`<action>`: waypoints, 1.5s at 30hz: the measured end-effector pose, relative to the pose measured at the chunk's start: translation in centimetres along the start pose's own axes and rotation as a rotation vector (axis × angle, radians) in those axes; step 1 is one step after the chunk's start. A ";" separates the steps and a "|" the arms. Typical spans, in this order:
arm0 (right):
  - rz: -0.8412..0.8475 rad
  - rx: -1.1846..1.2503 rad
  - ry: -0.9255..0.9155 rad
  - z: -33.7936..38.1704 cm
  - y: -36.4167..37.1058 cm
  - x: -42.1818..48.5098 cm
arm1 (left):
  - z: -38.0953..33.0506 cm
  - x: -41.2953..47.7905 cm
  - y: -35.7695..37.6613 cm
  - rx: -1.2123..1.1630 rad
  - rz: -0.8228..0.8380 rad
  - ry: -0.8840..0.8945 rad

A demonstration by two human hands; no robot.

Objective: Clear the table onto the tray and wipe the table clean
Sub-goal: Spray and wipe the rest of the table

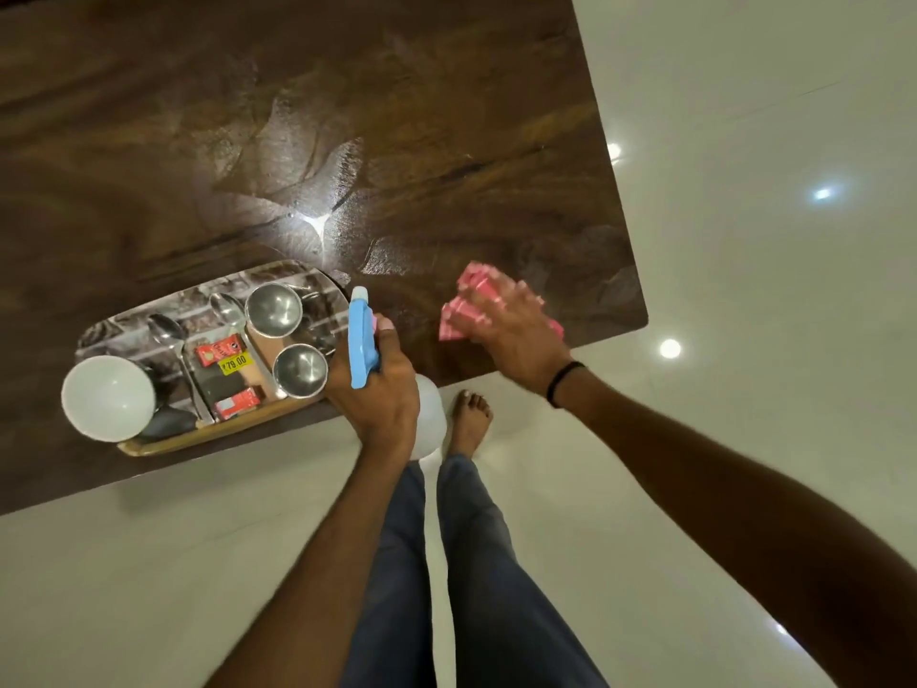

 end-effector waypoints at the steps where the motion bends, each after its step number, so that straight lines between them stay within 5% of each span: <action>1: -0.047 -0.016 0.137 -1.5 -0.5 1.4 | 0.1 0.1 -0.2 -0.002 -0.005 -0.002; 4: -0.096 0.027 0.389 0.8 -0.3 4.1 | 0.6 0.8 -0.2 0.004 -0.015 -0.037; 7: -0.127 0.099 0.208 7.4 1.1 0.7 | 0.1 0.6 -0.4 0.007 -0.024 -0.022; 10: -0.043 0.084 0.051 5.6 1.2 -4.3 | -0.2 0.2 -0.6 0.002 -0.006 0.018; 14: -0.129 -0.026 0.456 -6.0 -1.2 -2.1 | -0.2 -0.5 -1.0 -0.014 0.017 0.079; 16: -0.138 0.019 0.621 -6.2 -1.9 0.2 | 0.1 -1.0 -1.1 -0.007 0.019 0.098; 20: -0.017 0.037 0.258 2.1 0.3 -2.7 | 0.8 -2.0 -1.8 -0.022 0.031 0.053; 22: 0.008 0.017 0.172 0.8 0.0 -5.6 | 1.1 -2.2 -2.4 -0.010 0.015 0.053; 27: -0.133 0.009 0.656 -5.7 -2.4 -0.5 | 1.9 -2.2 -4.1 -0.030 -0.069 0.013; 31: -0.105 0.061 0.437 2.2 0.1 6.3 | 1.6 -1.8 -4.8 -0.009 -0.129 0.027; 35: -0.098 0.073 0.070 10.0 3.2 2.4 | 1.2 -1.0 -5.3 -0.008 -0.167 0.007; 39: 0.014 0.022 -0.175 7.4 3.1 -3.5 | 0.9 -0.7 -5.6 -0.041 -0.159 0.026; 45: -0.105 0.104 0.426 3.5 0.4 5.3 | 0.3 -0.8 -4.7 -0.067 -0.142 0.040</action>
Point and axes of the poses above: each hand's wrist, its own x-axis towards the middle knuckle, its own y-axis out of the palm, z = x × y, the point moved 3 cm from there along x, towards the middle knuckle, and after that the axes turned 10 degrees about -z, right-handed, at the moved point
